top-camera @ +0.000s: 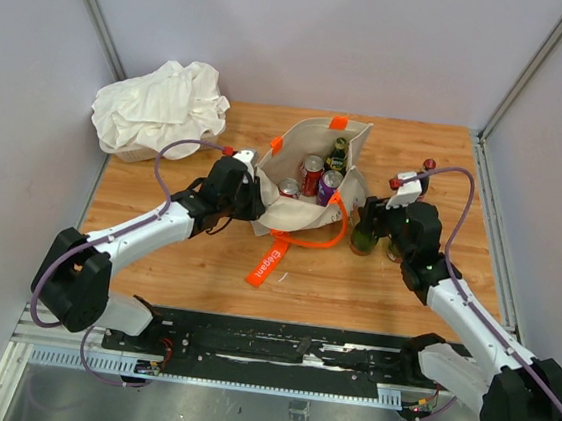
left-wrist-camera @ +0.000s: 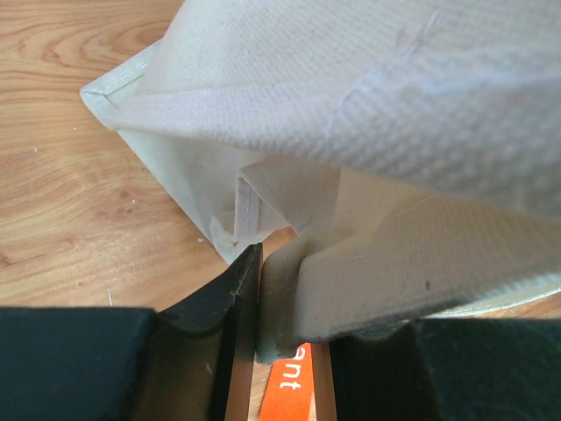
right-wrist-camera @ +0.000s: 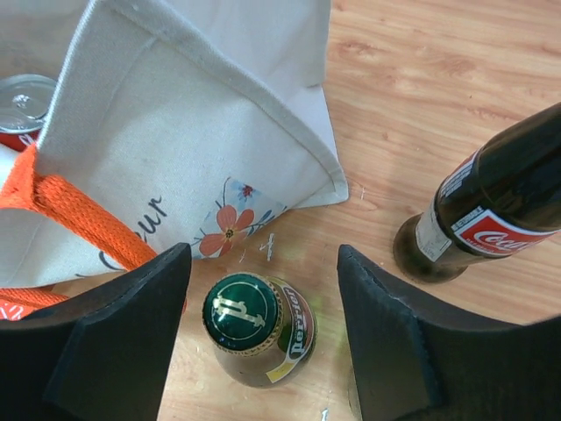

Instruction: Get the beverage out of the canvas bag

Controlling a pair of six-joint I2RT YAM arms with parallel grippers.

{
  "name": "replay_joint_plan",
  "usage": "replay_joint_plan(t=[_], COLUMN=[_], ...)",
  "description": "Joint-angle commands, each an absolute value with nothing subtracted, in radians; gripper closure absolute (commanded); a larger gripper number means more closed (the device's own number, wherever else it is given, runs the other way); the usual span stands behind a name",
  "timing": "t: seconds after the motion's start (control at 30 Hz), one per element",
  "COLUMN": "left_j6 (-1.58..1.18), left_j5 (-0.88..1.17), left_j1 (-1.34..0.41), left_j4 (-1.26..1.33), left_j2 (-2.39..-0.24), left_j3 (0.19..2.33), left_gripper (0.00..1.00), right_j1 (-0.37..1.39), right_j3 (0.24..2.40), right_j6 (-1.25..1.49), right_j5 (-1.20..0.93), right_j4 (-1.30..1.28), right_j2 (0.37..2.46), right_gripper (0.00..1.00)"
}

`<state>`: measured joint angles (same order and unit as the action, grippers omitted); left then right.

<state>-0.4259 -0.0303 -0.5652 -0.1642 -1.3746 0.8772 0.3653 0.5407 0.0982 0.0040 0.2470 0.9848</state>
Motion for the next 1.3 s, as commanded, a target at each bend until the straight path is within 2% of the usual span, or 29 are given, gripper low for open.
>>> replay_joint_plan(t=[0.0, 0.2, 0.37, 0.53, 0.8, 0.87, 1.07, 1.27], left_j6=[-0.415, -0.43, -0.45, -0.464, -0.486, -0.492, -0.502, -0.502], left_j5=[-0.038, -0.029, -0.026, -0.025, -0.024, -0.026, -0.038, -0.046], left_j1=[-0.565, -0.565, -0.565, -0.565, -0.565, -0.565, -0.564, -0.565], left_j4=[-0.178, -0.169, -0.151, -0.152, -0.164, -0.169, -0.187, -0.21], left_j2=[-1.383, -1.374, -1.367, -1.36, -1.343, -1.341, -1.341, -1.341], left_j3=[0.886, 0.882, 0.865, 0.853, 0.835, 0.834, 0.83, 0.827], left_gripper=[0.69, 0.69, 0.69, 0.69, 0.7, 0.71, 0.71, 0.71], right_j1=[0.363, 0.405, 0.468, 0.549, 0.611, 0.626, 0.642, 0.644], right_j3=[0.608, 0.842, 1.115, 1.35, 1.4, 1.395, 1.383, 1.366], right_j6=[0.058, 0.037, 0.014, -0.005, 0.067, 0.072, 0.088, 0.087], right_j5=[0.008, 0.011, -0.023, -0.089, -0.233, -0.25, -0.262, -0.263], right_j4=[0.237, 0.112, 0.007, -0.134, -0.17, -0.175, -0.192, -0.21], right_j2=[0.943, 0.965, 1.078, 1.254, 1.473, 1.514, 1.617, 1.679], right_gripper=[0.31, 0.33, 0.35, 0.44, 0.51, 0.49, 0.34, 0.3])
